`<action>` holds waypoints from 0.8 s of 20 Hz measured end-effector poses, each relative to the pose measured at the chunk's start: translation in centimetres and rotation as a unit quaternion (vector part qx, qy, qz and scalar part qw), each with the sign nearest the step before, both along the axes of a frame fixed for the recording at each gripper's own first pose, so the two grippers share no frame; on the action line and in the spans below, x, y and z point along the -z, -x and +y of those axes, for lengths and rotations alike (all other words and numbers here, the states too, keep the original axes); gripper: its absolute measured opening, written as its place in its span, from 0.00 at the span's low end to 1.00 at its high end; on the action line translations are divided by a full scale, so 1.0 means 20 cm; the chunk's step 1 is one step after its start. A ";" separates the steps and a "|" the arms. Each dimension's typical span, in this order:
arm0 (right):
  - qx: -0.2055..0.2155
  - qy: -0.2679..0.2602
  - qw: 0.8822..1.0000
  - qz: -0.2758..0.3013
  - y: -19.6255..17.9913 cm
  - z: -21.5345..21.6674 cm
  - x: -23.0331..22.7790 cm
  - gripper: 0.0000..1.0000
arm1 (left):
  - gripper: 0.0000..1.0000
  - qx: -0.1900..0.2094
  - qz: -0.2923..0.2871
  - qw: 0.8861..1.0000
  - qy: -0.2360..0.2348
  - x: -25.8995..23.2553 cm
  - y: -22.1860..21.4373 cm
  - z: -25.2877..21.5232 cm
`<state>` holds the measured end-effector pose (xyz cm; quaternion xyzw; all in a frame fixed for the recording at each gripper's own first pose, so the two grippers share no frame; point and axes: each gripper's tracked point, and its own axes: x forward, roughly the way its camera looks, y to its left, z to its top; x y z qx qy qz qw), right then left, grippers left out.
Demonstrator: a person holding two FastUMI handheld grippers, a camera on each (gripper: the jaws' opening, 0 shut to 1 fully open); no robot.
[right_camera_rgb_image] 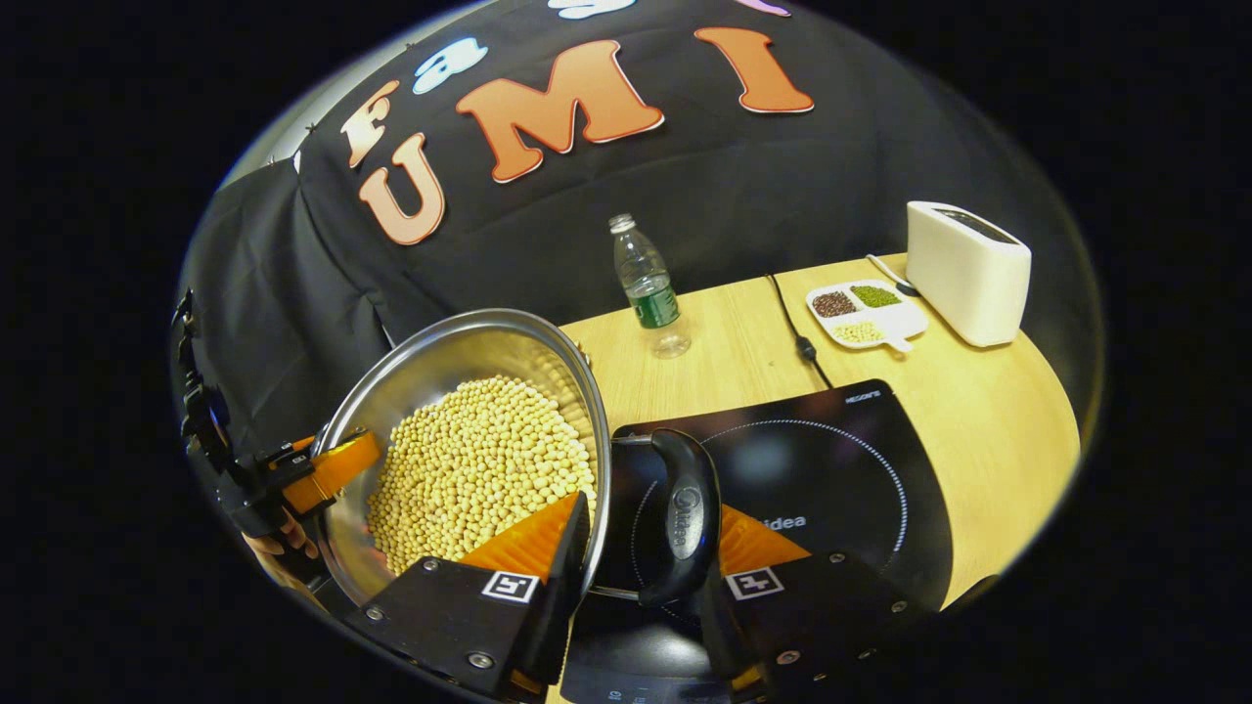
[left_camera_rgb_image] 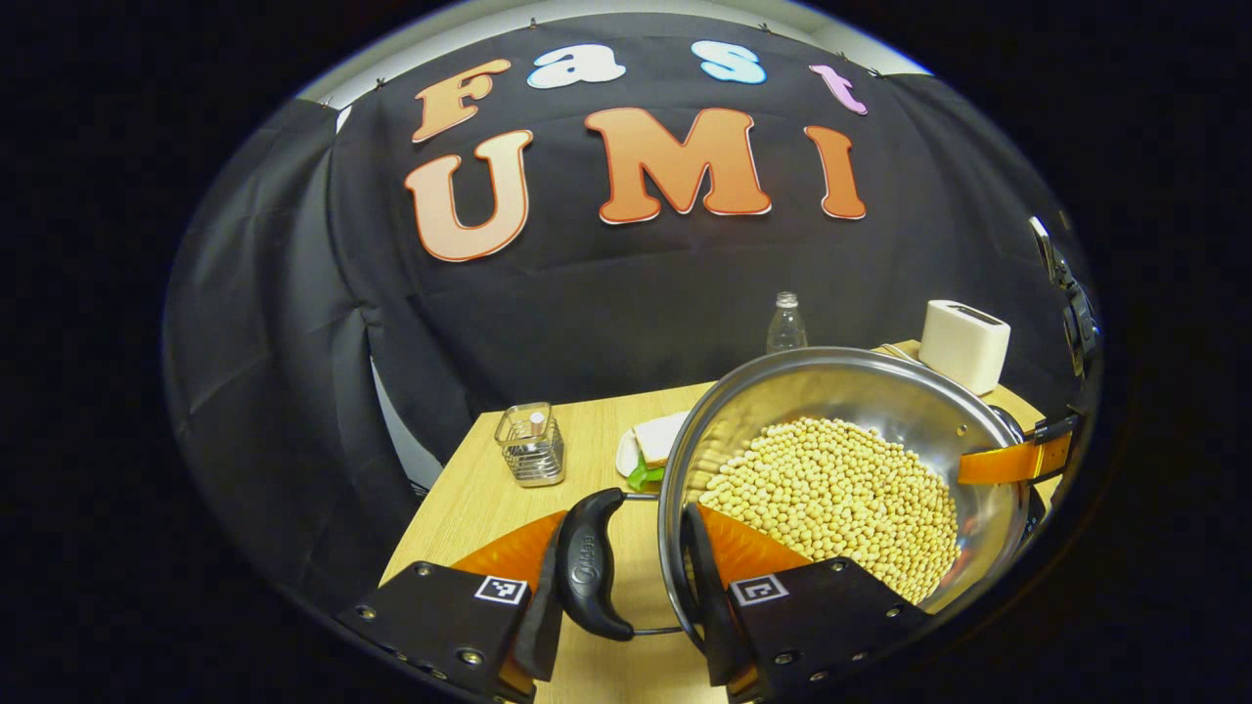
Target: First push the handle of the pot to place it horizontally, then grasp the pot with both hands and set it on the induction cooktop.
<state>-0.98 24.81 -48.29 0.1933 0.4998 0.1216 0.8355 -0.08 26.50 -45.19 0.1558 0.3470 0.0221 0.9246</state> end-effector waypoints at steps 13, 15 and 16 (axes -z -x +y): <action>0.035 0.027 0.999 -0.013 -0.02 -0.44 -0.01 0.55 | 0.62 0.031 -0.004 0.999 0.030 0.07 -0.04 0.01; 0.039 0.032 0.999 -0.014 -0.03 -0.50 0.01 0.55 | 0.60 0.034 -0.006 0.999 0.036 0.08 -0.03 0.00; 0.042 0.034 0.998 -0.014 -0.03 -0.53 0.01 0.55 | 0.60 0.037 -0.007 0.999 0.039 0.09 -0.03 0.00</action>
